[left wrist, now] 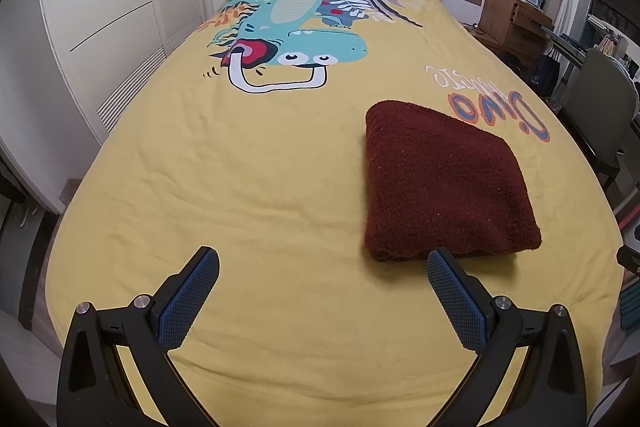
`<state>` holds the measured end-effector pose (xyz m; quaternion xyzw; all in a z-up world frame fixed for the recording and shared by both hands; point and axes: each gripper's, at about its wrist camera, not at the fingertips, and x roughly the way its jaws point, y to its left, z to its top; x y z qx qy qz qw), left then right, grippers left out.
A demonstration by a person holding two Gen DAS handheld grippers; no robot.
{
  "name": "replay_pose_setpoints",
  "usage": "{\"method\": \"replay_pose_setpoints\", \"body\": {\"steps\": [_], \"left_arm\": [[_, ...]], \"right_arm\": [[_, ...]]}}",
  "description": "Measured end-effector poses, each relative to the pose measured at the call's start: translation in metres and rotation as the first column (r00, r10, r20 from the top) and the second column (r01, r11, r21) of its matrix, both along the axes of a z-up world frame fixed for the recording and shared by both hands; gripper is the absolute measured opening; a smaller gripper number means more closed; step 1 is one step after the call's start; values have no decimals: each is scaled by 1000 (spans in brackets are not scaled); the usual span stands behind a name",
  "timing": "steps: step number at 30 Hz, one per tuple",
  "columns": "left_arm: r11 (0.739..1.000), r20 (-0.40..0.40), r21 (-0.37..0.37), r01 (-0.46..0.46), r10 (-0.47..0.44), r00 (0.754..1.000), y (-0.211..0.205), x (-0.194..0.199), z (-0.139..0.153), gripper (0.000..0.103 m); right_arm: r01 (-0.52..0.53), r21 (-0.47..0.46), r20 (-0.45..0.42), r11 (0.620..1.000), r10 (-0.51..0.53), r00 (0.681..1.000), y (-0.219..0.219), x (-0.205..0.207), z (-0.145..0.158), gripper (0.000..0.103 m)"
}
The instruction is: Fold small clothes
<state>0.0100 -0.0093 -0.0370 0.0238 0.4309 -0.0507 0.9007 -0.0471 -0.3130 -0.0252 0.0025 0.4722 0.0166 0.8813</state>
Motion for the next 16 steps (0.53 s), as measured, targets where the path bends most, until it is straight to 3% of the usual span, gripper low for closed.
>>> {"method": "replay_pose_setpoints", "body": {"steps": [16], "left_arm": [[1000, -20, -11, -4, 3, 1000, 0, -1, -3, 102]], "right_arm": [[12, 9, -23, 1000, -11, 1000, -6, -1, -11, 102]]}}
